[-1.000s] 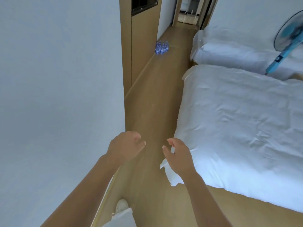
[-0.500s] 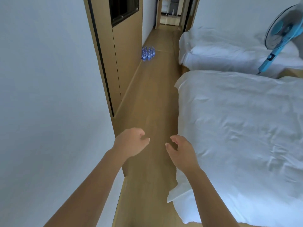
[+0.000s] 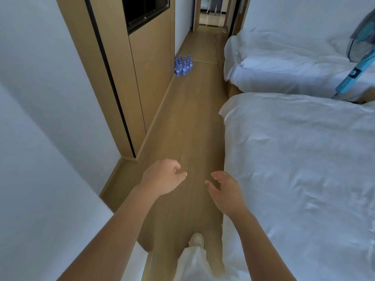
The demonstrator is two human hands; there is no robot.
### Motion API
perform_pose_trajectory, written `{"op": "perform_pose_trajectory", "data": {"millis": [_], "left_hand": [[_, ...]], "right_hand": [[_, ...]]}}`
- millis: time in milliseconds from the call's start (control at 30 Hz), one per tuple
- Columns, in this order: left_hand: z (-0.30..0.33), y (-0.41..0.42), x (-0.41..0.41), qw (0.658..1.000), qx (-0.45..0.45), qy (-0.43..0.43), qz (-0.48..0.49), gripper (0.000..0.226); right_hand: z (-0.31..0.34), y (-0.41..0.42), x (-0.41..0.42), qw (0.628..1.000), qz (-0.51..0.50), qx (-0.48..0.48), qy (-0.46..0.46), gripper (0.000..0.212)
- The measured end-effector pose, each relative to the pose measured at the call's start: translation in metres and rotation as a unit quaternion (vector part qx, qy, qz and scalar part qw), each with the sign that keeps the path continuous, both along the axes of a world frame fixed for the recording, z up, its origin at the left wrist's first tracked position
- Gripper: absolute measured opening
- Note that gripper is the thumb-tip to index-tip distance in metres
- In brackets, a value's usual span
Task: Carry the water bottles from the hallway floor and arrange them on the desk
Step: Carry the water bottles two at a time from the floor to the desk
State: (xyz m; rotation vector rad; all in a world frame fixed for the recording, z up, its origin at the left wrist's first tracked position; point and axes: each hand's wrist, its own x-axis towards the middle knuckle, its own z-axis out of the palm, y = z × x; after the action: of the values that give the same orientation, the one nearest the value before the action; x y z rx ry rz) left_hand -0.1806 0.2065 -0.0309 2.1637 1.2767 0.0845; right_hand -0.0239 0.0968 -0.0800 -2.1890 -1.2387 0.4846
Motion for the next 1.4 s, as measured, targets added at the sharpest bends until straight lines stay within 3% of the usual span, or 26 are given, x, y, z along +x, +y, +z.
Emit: {"op": "perform_pose_trajectory", "data": {"millis": [400, 733, 1167, 1400], "left_hand": [[0.013, 0.172, 0.162, 1.000, -0.012, 0.018, 0.017, 0.045], [-0.008, 0.299, 0.225, 0.999, -0.035, 0.008, 0.034, 0.044], [0.011, 0.540, 0.303, 0.999, -0.035, -0.005, 0.005, 0.044], [0.001, 0.631, 0.344, 0.999, -0.037, 0.017, -0.009, 0.043]], "right_hand": [[0.011, 0.177, 0.166, 1.000, 0.023, -0.006, 0.002, 0.039], [0.000, 0.297, 0.232, 0.999, 0.028, -0.025, -0.003, 0.036], [0.013, 0.523, 0.306, 0.999, -0.012, -0.041, 0.017, 0.037], [0.007, 0.608, 0.347, 0.998, -0.027, -0.049, 0.018, 0.034]]}}
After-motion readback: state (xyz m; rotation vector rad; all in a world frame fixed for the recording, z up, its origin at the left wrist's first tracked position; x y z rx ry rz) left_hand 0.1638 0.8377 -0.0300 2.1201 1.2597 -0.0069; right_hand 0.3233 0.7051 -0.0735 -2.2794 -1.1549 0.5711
